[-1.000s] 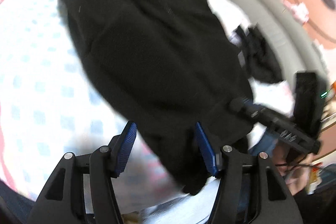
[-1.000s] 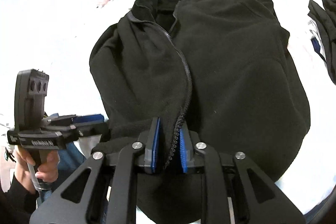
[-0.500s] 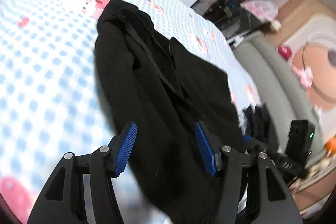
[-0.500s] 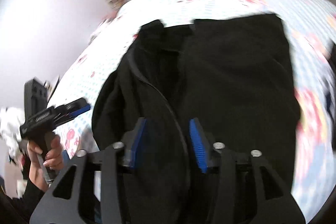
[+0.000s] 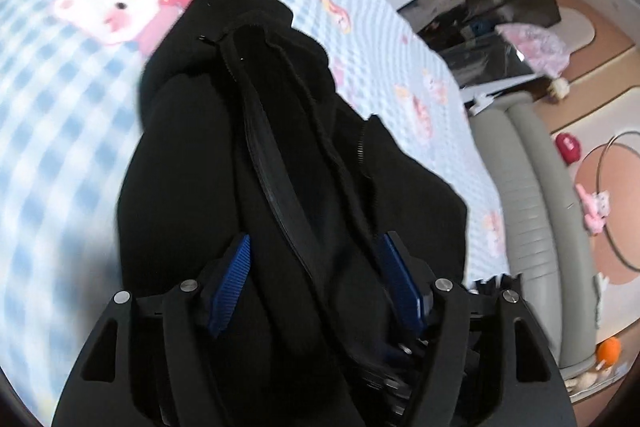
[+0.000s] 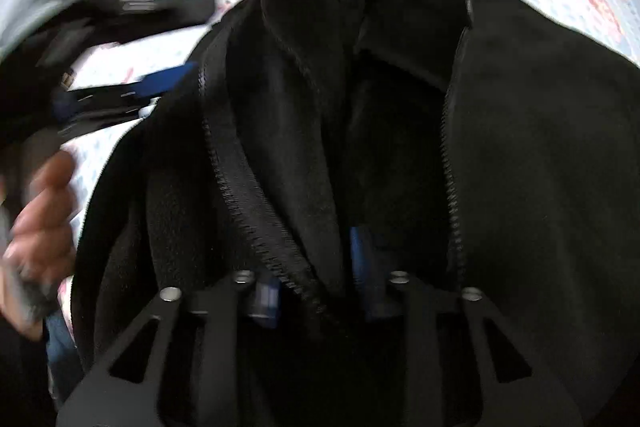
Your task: Fold clothes
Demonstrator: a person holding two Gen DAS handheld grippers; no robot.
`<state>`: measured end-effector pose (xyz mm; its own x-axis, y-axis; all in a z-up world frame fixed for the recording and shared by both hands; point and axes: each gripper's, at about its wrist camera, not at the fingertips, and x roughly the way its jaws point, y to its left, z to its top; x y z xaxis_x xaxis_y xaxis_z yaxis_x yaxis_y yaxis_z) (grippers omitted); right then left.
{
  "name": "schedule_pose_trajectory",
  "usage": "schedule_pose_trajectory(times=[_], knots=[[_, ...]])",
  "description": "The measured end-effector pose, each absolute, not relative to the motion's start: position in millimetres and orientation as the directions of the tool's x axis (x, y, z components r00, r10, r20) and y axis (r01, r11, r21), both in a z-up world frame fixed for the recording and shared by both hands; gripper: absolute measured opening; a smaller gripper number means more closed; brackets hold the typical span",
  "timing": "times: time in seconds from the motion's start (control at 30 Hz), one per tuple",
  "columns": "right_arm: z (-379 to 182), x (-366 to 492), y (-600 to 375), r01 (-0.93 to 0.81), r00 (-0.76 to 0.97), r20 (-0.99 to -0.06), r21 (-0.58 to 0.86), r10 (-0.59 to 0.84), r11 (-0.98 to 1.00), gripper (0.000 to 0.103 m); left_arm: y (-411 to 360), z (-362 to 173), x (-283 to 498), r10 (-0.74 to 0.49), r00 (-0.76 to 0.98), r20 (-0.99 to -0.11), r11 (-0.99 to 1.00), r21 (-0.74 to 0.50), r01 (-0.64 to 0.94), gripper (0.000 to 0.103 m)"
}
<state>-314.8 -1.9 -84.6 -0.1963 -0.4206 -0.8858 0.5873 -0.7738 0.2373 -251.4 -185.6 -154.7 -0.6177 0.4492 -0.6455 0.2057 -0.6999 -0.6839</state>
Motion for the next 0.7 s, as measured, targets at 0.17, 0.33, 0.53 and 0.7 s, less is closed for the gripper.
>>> schedule_pose_trajectory(times=[0.17,0.33,0.53,0.7], knots=[[-74.4,-319.6,10.6,0.577,-0.259,-0.836,0.268,-0.484,-0.771,0.007,-173.3,-153.9,-272.6,0.358,-0.61,-0.707,-0.783,-0.583,0.216,0.032],[-42.0,-319.2,44.8,0.533,-0.347,-0.737,0.354,-0.58,-0.769,0.006,-144.3,-101.0,-310.3,0.351,-0.632,-0.691,-0.84,-0.53,0.113,0.025],[-31.0,-310.7,148.8,0.281,-0.548,-0.652,0.446,-0.524,-0.85,0.006,-41.8,-66.8,-325.5,0.471,-0.588,-0.658,-0.874,-0.44,-0.208,0.059],[-96.6,-319.5,182.7,0.151,-0.374,-0.793,0.459,-0.48,-0.876,0.011,-73.8,-112.0,-310.0,0.296,-0.579,-0.76,-0.936,-0.351,-0.018,0.059]])
